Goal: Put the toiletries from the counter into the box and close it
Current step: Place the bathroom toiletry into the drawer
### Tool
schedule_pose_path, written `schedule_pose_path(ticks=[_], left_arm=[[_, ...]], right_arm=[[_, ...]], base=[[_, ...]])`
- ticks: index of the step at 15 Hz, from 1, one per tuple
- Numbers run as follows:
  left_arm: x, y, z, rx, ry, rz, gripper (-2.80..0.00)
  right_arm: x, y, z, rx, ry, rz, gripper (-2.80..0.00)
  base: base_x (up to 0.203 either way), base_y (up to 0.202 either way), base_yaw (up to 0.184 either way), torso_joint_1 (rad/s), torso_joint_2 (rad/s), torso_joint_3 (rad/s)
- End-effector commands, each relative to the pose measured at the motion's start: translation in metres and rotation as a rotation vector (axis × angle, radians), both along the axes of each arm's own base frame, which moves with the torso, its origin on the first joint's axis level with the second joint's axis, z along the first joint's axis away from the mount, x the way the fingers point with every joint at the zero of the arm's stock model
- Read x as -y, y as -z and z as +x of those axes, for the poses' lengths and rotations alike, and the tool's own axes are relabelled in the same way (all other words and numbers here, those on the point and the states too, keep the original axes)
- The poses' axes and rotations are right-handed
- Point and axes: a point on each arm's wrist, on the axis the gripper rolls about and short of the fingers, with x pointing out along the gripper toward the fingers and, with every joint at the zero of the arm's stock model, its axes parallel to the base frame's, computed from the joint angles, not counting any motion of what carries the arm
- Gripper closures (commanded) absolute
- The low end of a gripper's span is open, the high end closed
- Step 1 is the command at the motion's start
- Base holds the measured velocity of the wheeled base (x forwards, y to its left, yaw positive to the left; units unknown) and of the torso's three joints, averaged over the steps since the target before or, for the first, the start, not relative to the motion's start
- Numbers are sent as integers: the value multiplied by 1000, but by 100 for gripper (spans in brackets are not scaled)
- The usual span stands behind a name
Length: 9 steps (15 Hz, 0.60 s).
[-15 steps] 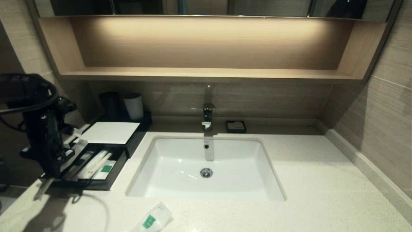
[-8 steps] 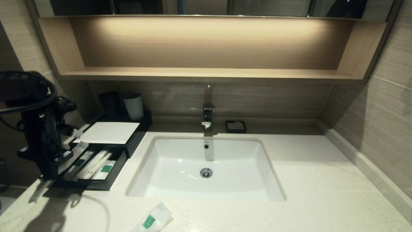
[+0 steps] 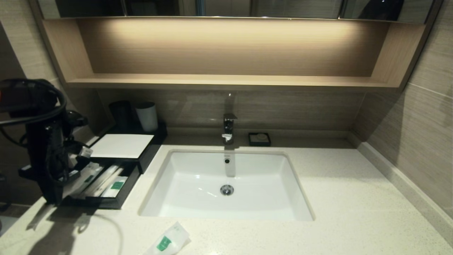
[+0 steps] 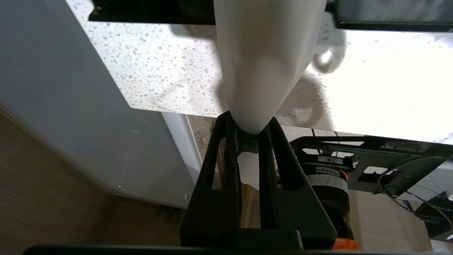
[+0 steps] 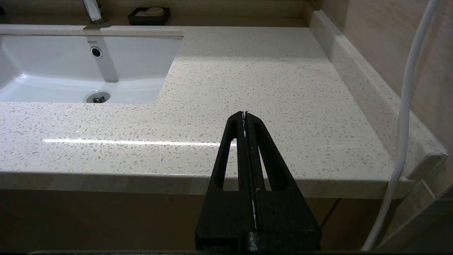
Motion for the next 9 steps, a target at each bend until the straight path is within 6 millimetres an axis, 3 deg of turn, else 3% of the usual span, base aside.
schedule_pose_path(ticks=[1,9], left_arm=[[4,6,3,-23,3,-4,0],[3,12,6,-34,-46,0,0]], right_arm=[[0,0,0,-2,0,0,0],[0,0,0,-1,0,0,0]], base=[[0,0,0,0,0,0],[0,0,0,0,0,0]])
